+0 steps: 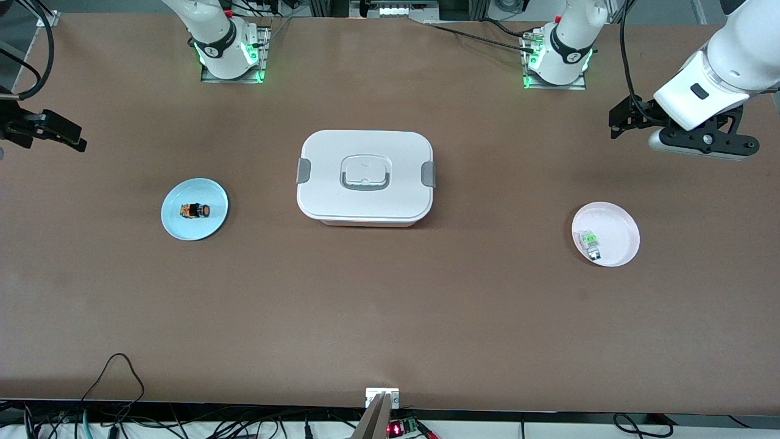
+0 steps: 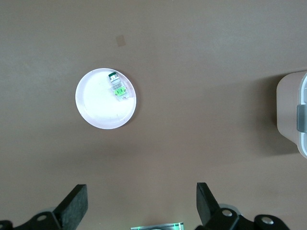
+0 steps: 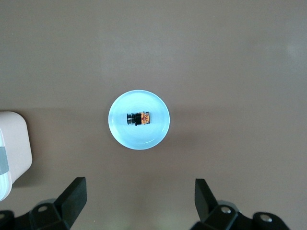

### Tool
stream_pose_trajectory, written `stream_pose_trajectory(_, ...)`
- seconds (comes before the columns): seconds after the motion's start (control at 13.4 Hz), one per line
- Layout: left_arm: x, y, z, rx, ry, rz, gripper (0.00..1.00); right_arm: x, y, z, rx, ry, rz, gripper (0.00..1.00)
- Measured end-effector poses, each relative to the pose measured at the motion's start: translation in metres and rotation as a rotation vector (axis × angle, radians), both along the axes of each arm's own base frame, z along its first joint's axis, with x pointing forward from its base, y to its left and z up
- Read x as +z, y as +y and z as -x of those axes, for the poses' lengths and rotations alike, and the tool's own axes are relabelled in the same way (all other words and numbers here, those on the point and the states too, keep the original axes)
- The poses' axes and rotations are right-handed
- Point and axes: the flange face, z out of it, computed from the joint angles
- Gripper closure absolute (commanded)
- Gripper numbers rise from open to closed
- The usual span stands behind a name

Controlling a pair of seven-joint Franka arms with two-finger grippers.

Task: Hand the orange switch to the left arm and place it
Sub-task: 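Move the right gripper toward the light-blue dish, then lower the right gripper over the orange switch on the blue dish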

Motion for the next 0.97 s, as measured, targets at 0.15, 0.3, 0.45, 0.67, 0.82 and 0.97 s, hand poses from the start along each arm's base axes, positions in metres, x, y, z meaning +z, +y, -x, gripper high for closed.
stream_pose_trajectory(0.15,0.0,0.0,0.0,0.0,0.001,0.0,0.0,-0.018,-0.001,-0.008,0.0,0.032,-0.002,0.0)
stream_pose_trajectory(0.3,0.0,0.0,0.0,0.0,0.001,0.0,0.0,-0.038,-0.001,-0.016,-0.001,0.065,-0.005,0.0)
stream_pose_trajectory(0.45,-0.001,0.0,0.0,0.0,0.003,0.0,0.0,-0.057,-0.002,-0.024,0.0,0.094,-0.007,0.0)
stream_pose_trajectory(0.67,-0.001,0.002,0.0,0.003,0.005,-0.001,0.0,-0.086,-0.002,-0.034,0.0,0.133,-0.01,0.0)
stream_pose_trajectory(0.82,-0.001,0.003,0.0,0.006,0.005,-0.001,0.0,-0.106,-0.003,-0.041,0.0,0.159,-0.012,0.0)
stream_pose_trajectory(0.97,-0.001,0.004,0.0,0.007,0.005,-0.001,0.0,-0.132,-0.003,-0.048,0.001,0.187,-0.014,0.0)
